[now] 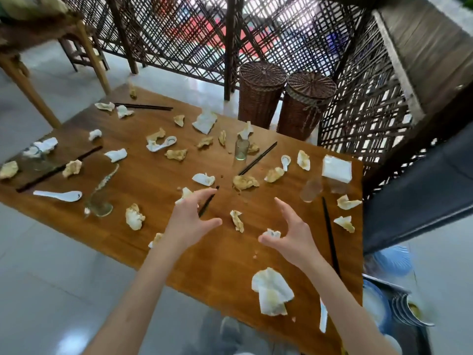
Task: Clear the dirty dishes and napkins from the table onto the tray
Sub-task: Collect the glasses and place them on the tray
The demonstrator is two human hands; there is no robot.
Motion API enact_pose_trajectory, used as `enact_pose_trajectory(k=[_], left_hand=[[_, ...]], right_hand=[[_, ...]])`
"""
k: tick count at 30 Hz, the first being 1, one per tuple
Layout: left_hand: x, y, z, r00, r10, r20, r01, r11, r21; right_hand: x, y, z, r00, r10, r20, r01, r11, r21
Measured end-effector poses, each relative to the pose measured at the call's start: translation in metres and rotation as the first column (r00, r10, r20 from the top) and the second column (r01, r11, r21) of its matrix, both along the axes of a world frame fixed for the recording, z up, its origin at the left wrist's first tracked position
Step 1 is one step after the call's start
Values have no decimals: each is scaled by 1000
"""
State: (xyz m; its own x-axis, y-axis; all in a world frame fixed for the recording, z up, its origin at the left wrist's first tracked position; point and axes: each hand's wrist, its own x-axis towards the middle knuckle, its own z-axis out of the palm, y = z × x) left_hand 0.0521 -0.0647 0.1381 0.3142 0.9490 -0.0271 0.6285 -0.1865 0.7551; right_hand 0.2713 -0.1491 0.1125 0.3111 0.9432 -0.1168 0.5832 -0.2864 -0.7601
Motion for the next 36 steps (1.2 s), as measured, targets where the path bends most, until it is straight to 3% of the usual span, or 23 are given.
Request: enact_pose_trajectory(k=[13, 21, 28, 36], left_hand=[[56, 185, -56, 972, -228, -59, 222, 970, -103], [125, 294, -106, 948, -264, -180, 258, 965, -54], [162, 322, -140, 922, -301, -244, 296, 953, -58], [173, 327, -152, 943, -261, -204, 261, 965, -30]], right_hand=[[13, 109, -20, 946, -306, 103, 315, 945, -85], [12, 141, -52, 901, -433, 36, 432, 883, -183], [12, 147, -65, 874, -485, 18, 477, 851, -221], [13, 144, -73, 859, -511, 32, 503, 830, -241]])
